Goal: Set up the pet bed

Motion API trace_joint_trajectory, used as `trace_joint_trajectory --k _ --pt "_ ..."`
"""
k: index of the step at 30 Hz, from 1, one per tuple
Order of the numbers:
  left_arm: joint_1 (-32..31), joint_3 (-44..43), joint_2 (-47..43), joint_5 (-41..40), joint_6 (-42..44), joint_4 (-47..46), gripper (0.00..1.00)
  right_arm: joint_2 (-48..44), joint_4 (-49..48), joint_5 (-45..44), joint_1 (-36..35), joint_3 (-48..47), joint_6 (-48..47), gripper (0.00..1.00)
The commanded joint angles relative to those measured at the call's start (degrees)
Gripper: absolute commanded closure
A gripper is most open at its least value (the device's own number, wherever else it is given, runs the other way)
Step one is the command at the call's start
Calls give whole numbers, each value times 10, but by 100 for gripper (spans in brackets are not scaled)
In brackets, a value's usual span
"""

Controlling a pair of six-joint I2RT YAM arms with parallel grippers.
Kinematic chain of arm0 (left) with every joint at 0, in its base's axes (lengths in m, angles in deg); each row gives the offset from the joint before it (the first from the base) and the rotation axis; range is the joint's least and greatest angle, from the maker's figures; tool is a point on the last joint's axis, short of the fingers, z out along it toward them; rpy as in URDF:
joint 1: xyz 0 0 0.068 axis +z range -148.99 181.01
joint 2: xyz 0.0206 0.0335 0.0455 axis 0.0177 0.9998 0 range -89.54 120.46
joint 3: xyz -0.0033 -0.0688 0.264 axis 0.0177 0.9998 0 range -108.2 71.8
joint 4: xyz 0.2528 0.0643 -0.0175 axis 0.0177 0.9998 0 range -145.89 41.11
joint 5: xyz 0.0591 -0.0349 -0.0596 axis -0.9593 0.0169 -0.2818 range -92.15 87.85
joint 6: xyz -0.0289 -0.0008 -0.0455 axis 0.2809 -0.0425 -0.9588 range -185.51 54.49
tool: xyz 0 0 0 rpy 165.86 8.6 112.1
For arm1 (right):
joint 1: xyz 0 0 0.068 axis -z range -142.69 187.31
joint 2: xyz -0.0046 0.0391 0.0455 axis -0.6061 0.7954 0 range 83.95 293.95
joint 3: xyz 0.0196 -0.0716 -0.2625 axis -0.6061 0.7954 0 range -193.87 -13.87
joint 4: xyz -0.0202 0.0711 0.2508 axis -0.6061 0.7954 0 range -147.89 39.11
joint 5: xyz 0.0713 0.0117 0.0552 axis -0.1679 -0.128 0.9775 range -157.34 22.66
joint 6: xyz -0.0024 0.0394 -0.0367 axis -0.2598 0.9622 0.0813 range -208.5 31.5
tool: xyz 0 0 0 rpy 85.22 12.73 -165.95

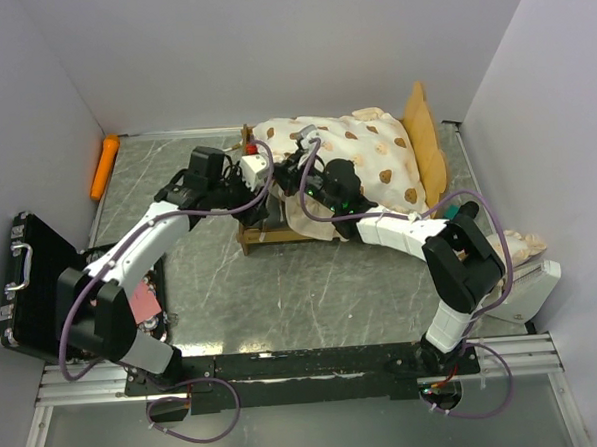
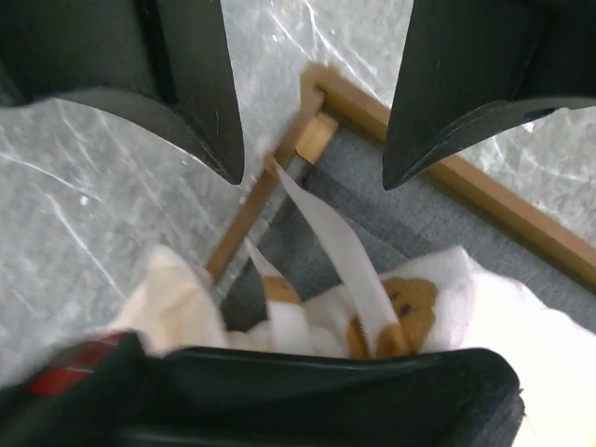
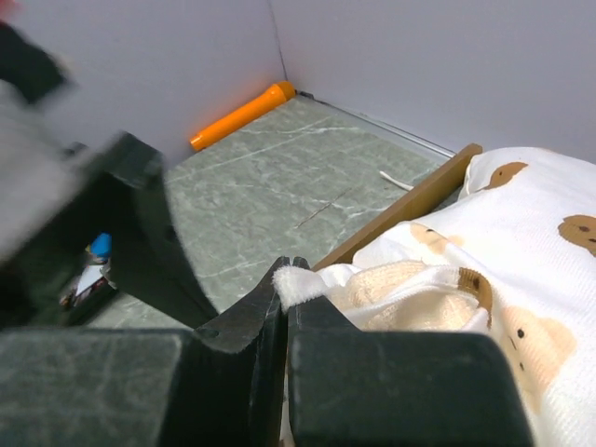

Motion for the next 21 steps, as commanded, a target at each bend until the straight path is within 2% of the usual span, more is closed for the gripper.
trace_joint_trajectory --k 1,6,7,8,10,19,21 --pt "2 5 39 -2 -2 -83 35 11 -15 -6 6 -2 -23 100" --pt "3 -37 121 28 -10 -56 53 6 -7 -1 7 0 -30 100" --pt "3 -39 130 43 -9 -52 60 4 -7 0 7 2 -31 100" --pt "2 -39 133 49 -7 -51 69 2 -6 -1 7 4 -34 100" --pt "3 -35 134 47 -16 -58 99 -3 -5 -4 8 9 -37 100" --pt "2 -12 103 34 -53 -170 99 -25 17 5 9 29 -52 100" --pt "0 -17 123 40 -51 -150 99 -26 23 15 9 34 -52 100"
